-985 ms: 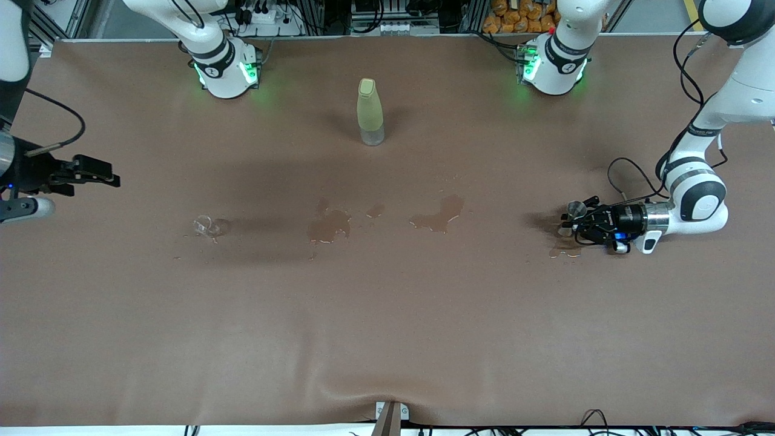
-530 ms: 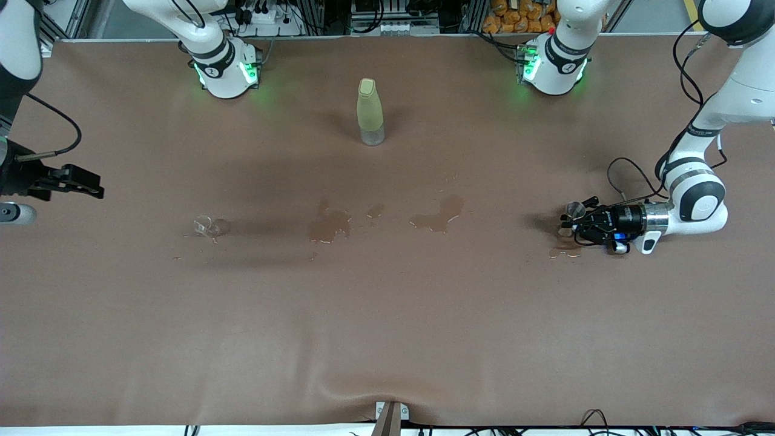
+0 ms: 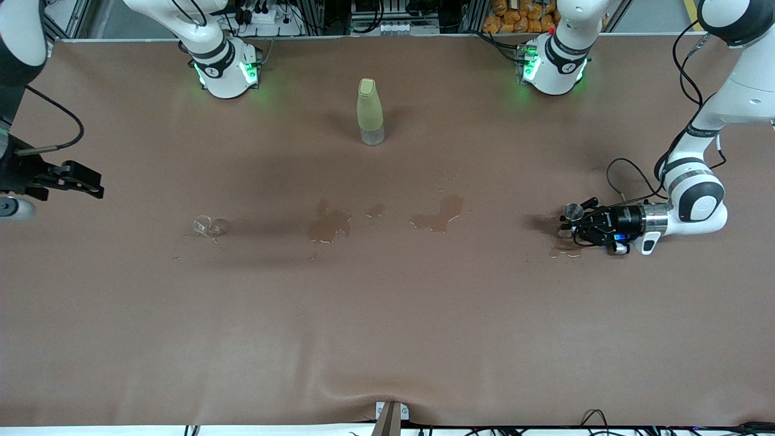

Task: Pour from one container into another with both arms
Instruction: 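Raise the right gripper while the left gripper lowers the jigger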

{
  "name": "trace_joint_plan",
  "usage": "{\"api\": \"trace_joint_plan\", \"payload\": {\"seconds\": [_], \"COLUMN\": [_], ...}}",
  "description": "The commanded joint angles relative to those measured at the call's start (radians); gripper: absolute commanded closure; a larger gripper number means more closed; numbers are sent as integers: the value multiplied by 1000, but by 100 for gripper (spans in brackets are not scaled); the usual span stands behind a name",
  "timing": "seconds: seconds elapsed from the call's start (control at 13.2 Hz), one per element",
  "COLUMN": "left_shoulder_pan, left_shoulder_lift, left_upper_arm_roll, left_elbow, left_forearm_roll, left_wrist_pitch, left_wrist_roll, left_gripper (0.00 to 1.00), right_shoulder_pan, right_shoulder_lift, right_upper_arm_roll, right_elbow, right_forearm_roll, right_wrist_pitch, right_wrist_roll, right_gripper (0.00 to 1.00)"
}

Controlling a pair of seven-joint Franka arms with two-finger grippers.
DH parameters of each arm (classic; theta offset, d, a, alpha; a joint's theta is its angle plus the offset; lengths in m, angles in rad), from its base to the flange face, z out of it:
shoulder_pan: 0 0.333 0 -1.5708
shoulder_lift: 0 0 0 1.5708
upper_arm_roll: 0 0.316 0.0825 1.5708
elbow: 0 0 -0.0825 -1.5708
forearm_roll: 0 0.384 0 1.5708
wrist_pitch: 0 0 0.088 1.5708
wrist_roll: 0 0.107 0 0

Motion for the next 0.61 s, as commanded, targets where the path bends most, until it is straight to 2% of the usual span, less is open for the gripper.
{"api": "trace_joint_plan", "payload": {"seconds": [0.0,0.15,0.23,0.3,0.53], "left_shoulder_pan": [-14,-14,-14,-14,-14], "left_shoulder_lift": [-23,-23,-25,-26,-28], "left_upper_arm_roll": [3,3,3,3,6], "left_elbow": [-13,-13,-13,-11,0], "left_forearm_roll": [18,18,18,18,19], "left_wrist_pitch": [10,10,10,10,12], "left_wrist_roll": [-38,-38,-38,-39,-52], "left_gripper": [56,54,49,43,13], "right_shoulder_pan": [-57,-116,-119,-119,-121], "right_shoulder_lift": [-27,-38,-41,-41,-43], "right_upper_arm_roll": [53,129,134,134,133], "right_elbow": [-1,-1,-1,1,1], "right_forearm_roll": [20,19,19,19,20], "right_wrist_pitch": [-13,-13,-14,-19,-28], "right_wrist_roll": [29,98,96,95,90], "right_gripper": [0,0,0,0,0]}}
